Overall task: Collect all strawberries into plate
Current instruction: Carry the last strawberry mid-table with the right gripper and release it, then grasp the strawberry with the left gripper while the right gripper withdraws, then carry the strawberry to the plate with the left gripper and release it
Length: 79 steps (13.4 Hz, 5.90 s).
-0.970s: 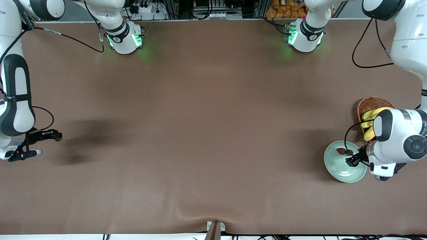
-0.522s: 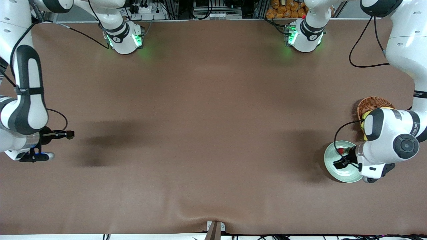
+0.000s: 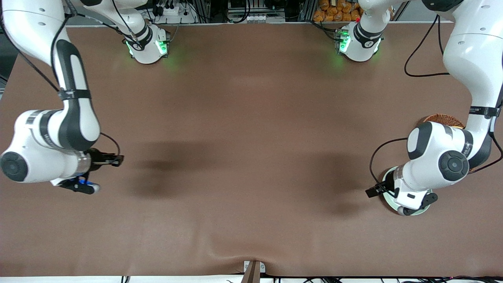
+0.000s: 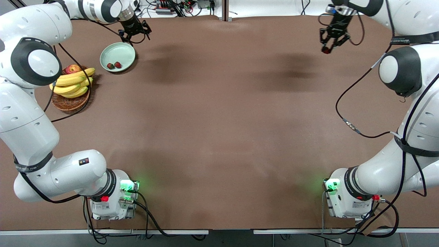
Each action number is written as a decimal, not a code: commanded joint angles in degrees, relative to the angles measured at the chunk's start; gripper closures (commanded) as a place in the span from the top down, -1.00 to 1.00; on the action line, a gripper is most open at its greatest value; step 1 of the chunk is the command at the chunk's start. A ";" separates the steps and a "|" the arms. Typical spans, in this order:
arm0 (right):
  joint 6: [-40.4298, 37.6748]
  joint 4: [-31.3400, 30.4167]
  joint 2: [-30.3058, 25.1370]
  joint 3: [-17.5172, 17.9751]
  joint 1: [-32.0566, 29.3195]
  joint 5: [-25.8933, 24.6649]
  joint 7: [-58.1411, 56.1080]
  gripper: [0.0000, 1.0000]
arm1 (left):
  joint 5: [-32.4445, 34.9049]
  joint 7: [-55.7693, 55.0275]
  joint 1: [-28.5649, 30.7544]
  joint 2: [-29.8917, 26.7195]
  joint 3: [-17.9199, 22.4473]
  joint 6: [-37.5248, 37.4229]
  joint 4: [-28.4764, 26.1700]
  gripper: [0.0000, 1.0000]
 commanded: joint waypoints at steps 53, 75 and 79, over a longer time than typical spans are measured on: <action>-12.49 13.12 -2.67 -6.01 5.92 1.17 0.27 1.00 | 0.95 -62.05 -47.34 8.92 12.75 15.83 2.72 1.00; -14.61 0.28 -26.94 -5.66 0.55 -9.84 -17.96 1.00 | 1.21 -62.94 -48.84 9.63 14.95 14.34 0.61 0.35; -15.04 0.19 -26.94 -4.70 -1.55 -9.49 -17.96 1.00 | 1.21 -62.94 -49.02 9.36 14.86 14.25 0.52 0.16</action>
